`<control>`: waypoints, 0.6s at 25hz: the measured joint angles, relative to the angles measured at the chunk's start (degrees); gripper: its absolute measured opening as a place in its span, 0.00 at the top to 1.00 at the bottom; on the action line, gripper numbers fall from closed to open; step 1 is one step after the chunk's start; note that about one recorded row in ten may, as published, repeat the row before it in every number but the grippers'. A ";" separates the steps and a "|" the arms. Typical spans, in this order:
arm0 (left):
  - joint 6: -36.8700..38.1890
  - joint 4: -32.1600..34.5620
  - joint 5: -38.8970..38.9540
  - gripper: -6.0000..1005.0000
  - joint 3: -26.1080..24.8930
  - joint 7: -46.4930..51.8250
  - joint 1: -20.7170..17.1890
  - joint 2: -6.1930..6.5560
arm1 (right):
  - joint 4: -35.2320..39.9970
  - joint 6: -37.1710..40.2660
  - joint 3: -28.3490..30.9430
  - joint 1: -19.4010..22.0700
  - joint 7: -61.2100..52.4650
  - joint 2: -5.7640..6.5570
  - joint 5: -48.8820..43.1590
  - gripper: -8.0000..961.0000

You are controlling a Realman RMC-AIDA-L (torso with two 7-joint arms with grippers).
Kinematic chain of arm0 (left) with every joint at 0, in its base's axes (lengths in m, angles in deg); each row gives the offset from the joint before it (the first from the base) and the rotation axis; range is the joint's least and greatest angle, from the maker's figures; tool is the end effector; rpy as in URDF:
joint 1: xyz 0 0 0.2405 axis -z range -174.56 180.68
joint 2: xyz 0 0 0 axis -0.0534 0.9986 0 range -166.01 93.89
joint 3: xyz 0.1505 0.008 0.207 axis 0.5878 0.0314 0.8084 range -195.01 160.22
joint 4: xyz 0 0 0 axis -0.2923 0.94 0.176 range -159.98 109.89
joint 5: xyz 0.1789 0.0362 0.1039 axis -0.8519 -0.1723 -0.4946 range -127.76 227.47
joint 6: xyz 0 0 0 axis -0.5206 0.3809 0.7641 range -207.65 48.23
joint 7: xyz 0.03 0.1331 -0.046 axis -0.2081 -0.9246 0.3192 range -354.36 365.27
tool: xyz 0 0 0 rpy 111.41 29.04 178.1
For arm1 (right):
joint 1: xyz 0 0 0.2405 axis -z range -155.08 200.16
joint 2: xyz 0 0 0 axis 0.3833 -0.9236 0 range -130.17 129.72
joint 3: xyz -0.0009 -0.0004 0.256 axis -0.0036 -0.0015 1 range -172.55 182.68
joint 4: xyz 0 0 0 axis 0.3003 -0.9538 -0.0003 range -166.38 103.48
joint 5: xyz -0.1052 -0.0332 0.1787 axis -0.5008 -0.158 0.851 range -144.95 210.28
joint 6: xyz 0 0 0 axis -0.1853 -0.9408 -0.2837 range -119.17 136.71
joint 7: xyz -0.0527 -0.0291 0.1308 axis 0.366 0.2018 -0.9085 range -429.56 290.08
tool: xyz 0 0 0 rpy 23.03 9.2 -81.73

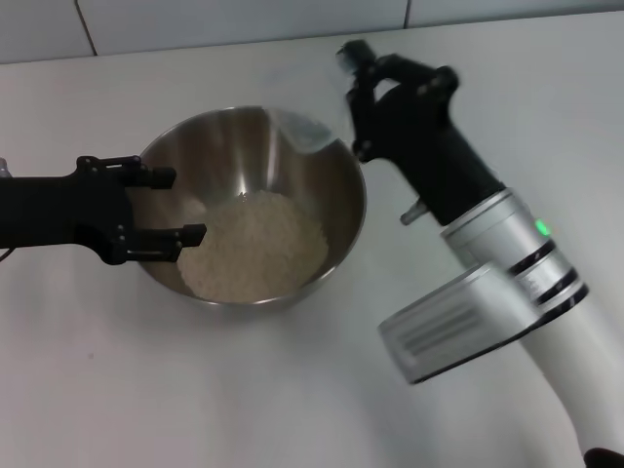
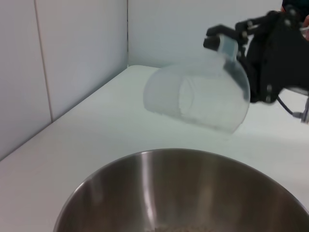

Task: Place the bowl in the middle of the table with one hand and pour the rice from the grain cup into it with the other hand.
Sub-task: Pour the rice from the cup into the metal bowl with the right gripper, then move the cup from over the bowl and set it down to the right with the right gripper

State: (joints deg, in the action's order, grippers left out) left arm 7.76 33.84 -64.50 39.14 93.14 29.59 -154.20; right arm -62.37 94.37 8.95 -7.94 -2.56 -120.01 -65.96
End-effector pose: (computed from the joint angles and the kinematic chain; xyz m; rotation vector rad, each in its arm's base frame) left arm -0.2302 0.3399 0.0218 -2.8339 -0.3365 -0.3782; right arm 0.1965 0.2903 -0.0814 -1.5618 -0.5775 0.3608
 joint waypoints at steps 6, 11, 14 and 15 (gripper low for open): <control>-0.07 0.00 -0.26 0.18 0.09 0.03 0.04 0.02 | 6.60 -0.20 9.35 2.27 -37.80 0.25 0.10 0.86; -0.09 0.00 -0.27 0.18 0.07 0.03 0.10 -0.02 | 15.58 -8.84 12.55 1.00 -61.68 0.30 0.33 0.85; 0.02 0.00 -0.26 0.18 0.06 0.03 0.11 -0.04 | 17.80 -15.85 12.17 -0.72 -65.13 0.40 0.12 0.85; 0.02 0.00 -0.26 0.18 0.06 0.03 0.11 -0.04 | 18.02 -18.25 11.92 -1.30 -65.35 0.42 0.04 0.85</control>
State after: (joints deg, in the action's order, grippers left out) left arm 7.78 33.84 -64.76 39.20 93.17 29.70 -154.24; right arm -44.34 76.11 20.87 -9.24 -67.91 -119.58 -65.91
